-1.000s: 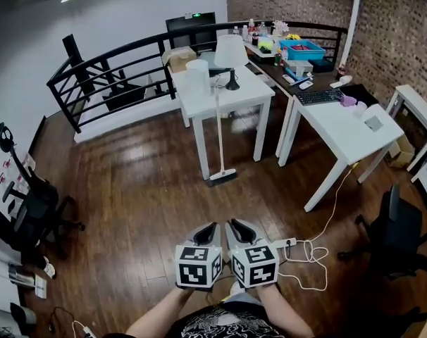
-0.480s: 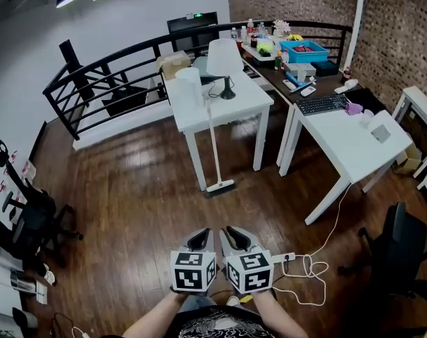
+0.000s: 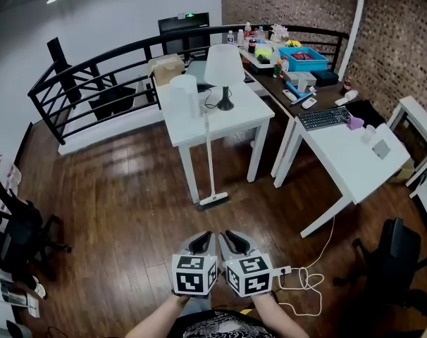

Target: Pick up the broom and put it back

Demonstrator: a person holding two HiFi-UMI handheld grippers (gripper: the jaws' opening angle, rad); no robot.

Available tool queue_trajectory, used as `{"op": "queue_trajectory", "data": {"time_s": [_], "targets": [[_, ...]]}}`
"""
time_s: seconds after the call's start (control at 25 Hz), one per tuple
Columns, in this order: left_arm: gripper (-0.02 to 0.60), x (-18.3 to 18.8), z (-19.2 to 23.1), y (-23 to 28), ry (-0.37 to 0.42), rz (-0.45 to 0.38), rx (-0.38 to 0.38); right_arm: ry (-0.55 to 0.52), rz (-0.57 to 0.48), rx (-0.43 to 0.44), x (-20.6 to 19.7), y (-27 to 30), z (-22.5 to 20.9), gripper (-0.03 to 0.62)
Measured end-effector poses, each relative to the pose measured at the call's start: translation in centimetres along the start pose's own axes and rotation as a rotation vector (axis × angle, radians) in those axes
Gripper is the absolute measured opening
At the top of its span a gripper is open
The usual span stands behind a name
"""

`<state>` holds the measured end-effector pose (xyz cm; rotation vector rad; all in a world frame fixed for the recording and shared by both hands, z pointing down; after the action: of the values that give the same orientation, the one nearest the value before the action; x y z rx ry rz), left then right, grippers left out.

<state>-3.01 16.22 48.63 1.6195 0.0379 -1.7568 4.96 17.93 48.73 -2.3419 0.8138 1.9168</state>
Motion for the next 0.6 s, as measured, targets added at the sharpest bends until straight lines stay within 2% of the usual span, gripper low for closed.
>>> {"op": "queue_trajectory", "data": {"time_s": [0.32, 0.6], "targets": [[0.021, 5.7, 7.9, 5.3, 0.001, -0.003, -0.063, -0.002, -0.009, -0.057, 4.5, 9.7, 0.8, 0.058], [0.026, 8.8, 13.4, 9.1, -0.006, -0.003, -0.116, -0.010, -0.011, -0.108, 6.9, 16.1, 1.2, 0.066]]}}
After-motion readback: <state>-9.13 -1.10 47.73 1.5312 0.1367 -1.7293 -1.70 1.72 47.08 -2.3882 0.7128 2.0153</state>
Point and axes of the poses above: the fingertips, and each gripper's own axes: y forward along the fingers, z to its left, x out of its top, the point moved 5 cm from there along -y, backward along the fingers, and after that the axes turned 5 degrees about -z, right-handed, at the moved point
